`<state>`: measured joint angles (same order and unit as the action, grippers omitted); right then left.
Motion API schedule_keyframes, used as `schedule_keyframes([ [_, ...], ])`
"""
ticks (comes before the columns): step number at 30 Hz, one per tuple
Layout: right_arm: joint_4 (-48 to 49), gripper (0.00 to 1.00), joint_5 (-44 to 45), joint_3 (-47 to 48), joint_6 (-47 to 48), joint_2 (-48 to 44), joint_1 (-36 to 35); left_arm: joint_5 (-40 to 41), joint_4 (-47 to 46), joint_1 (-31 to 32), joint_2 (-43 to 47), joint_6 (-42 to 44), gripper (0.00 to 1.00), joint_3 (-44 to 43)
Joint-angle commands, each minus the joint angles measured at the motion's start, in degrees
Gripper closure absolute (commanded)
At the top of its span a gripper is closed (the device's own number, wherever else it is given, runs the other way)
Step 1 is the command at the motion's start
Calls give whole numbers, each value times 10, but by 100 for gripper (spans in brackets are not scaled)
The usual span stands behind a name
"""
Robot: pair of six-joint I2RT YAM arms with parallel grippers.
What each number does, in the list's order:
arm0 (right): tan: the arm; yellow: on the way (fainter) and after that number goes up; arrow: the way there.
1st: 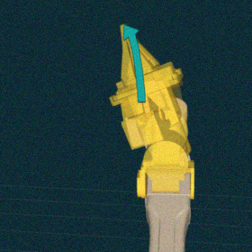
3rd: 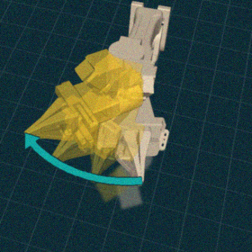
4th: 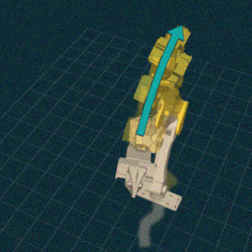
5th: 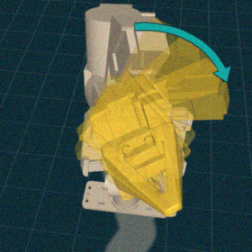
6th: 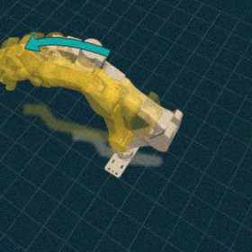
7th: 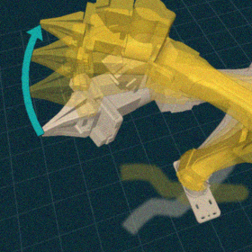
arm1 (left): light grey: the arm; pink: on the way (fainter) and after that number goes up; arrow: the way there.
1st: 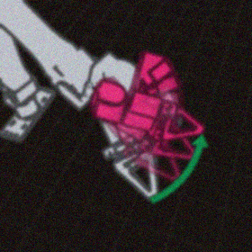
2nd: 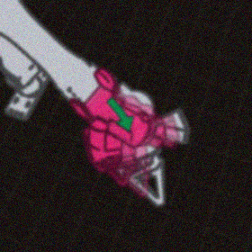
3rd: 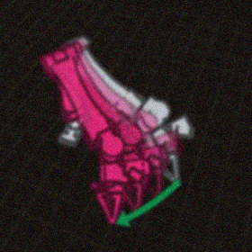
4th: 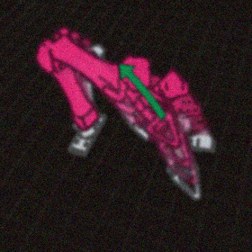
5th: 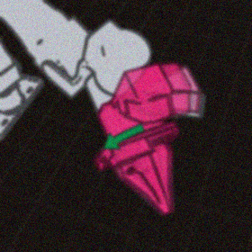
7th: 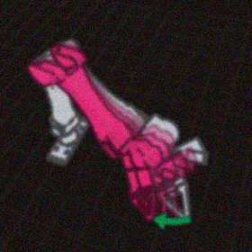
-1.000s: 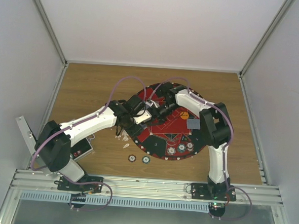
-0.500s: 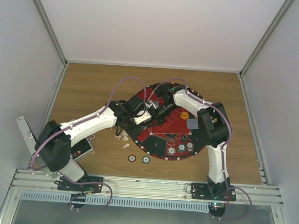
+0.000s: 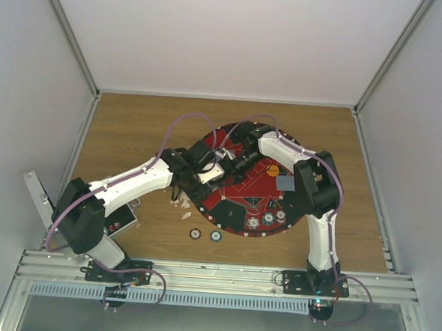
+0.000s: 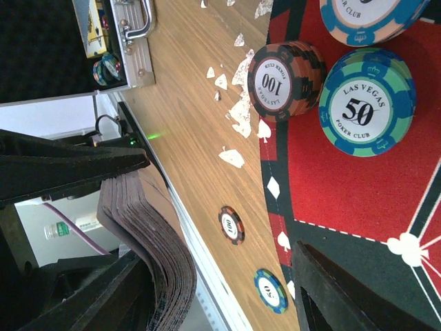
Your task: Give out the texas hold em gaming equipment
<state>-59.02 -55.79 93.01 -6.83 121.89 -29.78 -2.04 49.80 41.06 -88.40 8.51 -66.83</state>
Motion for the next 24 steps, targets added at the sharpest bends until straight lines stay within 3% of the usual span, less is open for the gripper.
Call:
schedule_keyframes([
  [1, -7, 45, 35, 0, 7, -14, 15, 2, -15, 4, 16, 1, 42, 3],
  [6, -7, 50, 29, 3, 7, -21, 18, 1, -15, 4, 15, 1, 42, 3],
  [20, 24, 99, -41, -7, -3, -47, 20, 1, -13, 4, 11, 1, 42, 1],
  [24, 23, 99, -18, -5, -9, -58, 28, 5, -13, 4, 10, 2, 42, 4],
])
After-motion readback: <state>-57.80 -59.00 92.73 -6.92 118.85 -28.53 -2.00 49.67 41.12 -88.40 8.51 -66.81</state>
